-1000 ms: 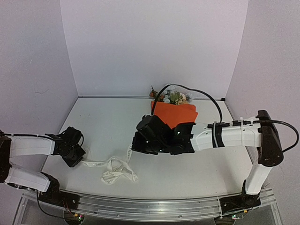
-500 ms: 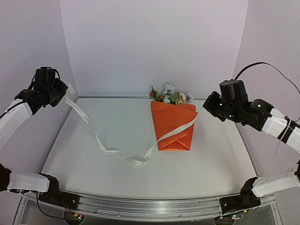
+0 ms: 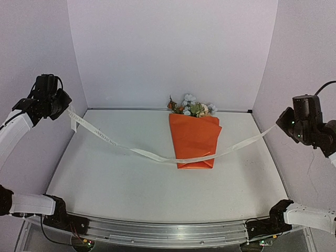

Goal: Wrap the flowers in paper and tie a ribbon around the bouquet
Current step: Straighten the ribbon at the center of the board.

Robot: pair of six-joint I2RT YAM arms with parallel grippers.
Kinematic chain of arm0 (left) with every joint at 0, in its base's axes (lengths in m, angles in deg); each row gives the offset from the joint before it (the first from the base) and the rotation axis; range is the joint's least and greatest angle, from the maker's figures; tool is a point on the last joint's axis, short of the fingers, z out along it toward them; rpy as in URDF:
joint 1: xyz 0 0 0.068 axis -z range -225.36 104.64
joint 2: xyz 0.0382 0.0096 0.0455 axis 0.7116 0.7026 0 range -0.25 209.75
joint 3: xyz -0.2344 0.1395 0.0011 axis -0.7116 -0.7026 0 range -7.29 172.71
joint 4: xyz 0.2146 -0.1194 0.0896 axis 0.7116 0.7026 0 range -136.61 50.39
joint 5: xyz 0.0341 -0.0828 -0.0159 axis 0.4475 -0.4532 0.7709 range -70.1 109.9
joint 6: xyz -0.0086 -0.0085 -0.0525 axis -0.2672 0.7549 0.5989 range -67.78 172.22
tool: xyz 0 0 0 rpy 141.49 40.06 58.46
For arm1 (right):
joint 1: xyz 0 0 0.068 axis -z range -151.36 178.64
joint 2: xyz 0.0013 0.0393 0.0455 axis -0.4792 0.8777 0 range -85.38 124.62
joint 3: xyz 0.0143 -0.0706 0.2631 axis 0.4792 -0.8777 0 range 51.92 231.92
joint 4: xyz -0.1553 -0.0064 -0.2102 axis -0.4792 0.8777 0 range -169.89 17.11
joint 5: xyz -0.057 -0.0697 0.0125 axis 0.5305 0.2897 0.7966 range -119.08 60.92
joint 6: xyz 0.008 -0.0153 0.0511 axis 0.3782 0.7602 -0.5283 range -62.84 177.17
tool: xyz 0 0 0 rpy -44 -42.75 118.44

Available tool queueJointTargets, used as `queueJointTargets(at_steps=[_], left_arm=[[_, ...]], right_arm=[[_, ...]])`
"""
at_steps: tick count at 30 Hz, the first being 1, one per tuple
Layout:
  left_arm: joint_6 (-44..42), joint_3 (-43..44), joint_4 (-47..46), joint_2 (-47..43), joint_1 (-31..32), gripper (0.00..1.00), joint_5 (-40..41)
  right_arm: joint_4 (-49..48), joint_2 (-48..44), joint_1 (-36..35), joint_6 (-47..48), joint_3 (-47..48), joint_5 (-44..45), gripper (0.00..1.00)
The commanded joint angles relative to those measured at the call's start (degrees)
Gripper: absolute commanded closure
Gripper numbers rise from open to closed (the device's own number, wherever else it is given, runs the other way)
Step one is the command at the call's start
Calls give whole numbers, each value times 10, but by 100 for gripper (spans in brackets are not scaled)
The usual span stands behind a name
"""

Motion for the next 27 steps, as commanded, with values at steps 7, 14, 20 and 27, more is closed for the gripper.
queueJointTargets(at_steps=[7,14,20,27], left_arm=[[16,-102,61,-106,-3,100,-93],[40,-229,34,-145,-2,100,-138],[61,-275,7,-134,-2,100,-139],[69,-282,-25,-83,-2,100,-97]], right_arm=[[179,-51,5,-19,43,139,100],[196,29,31,-55,18,163,100],[138,112,128,-37,11,106,100],[92,198,230,-2,34,25,100]])
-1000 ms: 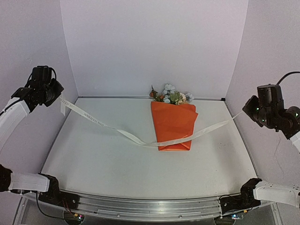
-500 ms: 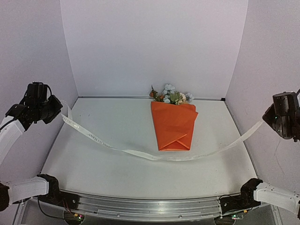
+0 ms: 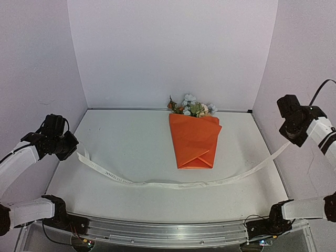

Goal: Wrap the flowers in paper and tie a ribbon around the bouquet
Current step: Straighten the ribbon at the center of the board.

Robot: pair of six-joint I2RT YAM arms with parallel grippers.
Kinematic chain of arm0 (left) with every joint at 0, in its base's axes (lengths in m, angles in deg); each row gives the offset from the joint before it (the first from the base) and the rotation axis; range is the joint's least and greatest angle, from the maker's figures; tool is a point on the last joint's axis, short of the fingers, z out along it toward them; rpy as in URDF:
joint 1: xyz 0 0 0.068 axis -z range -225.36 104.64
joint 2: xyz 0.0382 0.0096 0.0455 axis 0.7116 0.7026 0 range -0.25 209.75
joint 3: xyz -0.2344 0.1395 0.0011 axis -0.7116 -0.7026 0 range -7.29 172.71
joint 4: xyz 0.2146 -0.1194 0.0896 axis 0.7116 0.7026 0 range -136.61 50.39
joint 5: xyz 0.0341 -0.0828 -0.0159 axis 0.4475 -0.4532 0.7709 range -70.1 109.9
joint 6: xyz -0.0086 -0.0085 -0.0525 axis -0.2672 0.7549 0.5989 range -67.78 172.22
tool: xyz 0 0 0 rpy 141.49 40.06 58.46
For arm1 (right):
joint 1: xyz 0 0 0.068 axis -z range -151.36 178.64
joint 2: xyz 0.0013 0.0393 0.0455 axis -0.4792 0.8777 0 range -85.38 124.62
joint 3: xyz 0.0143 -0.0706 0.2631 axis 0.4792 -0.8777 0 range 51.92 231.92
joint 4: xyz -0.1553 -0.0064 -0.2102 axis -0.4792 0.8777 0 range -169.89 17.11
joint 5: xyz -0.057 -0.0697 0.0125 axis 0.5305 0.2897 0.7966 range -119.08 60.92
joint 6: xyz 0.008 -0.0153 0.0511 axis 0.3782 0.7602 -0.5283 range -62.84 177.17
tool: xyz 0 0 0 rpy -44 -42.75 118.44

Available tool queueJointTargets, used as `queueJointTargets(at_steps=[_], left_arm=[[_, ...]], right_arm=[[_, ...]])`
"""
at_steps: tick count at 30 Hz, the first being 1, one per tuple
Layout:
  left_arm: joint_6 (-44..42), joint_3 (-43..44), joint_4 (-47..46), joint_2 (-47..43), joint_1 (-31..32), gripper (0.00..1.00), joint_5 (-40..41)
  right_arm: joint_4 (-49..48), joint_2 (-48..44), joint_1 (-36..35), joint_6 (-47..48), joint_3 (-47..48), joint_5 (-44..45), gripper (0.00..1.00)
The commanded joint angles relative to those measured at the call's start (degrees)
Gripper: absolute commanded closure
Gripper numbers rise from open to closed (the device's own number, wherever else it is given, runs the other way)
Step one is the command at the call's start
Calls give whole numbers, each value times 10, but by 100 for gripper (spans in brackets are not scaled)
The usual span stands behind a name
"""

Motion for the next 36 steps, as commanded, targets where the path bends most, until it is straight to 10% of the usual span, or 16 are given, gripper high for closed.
queueJointTargets(at_steps=[1,27,36], left_arm=[[13,-1,-46,40,-2,100,39],[-6,39,-74,152,-74,99,101],[-5,15,-70,113,-74,42,99]], right_arm=[[-39,41,49,27,29,-52,100],[-50,155,107,52,102,-97,100],[-87,93,107,63,35,-174,36]])
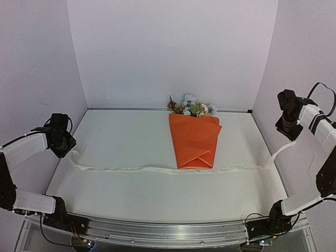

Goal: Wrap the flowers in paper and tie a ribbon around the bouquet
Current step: Straighten the ribbon at the center of the board.

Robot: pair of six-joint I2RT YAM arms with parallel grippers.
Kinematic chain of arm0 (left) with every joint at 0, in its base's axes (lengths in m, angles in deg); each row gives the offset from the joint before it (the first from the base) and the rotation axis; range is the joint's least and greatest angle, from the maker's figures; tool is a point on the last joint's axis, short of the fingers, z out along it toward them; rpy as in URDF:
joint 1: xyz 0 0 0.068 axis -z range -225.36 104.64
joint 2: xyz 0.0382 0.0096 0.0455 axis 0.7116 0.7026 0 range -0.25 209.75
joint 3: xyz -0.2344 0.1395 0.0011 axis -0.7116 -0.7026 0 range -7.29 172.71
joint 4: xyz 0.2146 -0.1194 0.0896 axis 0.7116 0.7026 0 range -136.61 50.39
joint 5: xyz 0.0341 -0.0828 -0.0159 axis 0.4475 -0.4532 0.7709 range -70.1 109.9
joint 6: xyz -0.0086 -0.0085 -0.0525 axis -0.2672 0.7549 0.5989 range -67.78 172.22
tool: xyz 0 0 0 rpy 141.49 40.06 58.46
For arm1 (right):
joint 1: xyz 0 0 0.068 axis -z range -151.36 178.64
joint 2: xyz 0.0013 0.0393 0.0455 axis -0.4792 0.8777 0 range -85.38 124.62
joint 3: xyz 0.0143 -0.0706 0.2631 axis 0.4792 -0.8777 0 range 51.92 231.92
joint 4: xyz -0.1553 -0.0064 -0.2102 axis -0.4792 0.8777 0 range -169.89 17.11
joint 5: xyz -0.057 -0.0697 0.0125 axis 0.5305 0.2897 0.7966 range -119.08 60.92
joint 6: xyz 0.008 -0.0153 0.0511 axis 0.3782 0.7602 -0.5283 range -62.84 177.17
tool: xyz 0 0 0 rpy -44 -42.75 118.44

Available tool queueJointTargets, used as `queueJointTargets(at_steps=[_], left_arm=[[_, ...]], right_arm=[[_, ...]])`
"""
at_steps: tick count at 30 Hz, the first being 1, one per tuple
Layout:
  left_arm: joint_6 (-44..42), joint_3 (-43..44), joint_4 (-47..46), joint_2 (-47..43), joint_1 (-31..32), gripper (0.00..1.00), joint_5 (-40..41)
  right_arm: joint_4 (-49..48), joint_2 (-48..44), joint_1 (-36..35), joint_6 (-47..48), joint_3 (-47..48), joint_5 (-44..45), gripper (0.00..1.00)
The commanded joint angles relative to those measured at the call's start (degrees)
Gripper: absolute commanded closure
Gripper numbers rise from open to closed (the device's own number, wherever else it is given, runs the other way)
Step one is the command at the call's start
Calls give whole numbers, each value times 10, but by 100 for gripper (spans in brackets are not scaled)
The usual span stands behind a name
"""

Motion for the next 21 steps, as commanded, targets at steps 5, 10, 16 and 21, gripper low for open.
queueJointTargets(at_steps=[5,10,16,21], left_arm=[[-49,41,-21,-34,-2,13,-40],[-98,91,-42,-9,6,2,-111],[-126,129,-57,38,74,1,-167],[-122,141,-88,87,143,3,-218]], right_arm=[[-58,-81,-3,52,-30,-138,4],[-143,-82,-60,78,-51,-287,2],[-252,-35,-168,65,-115,-357,2],[-352,16,-225,39,-164,-402,2]])
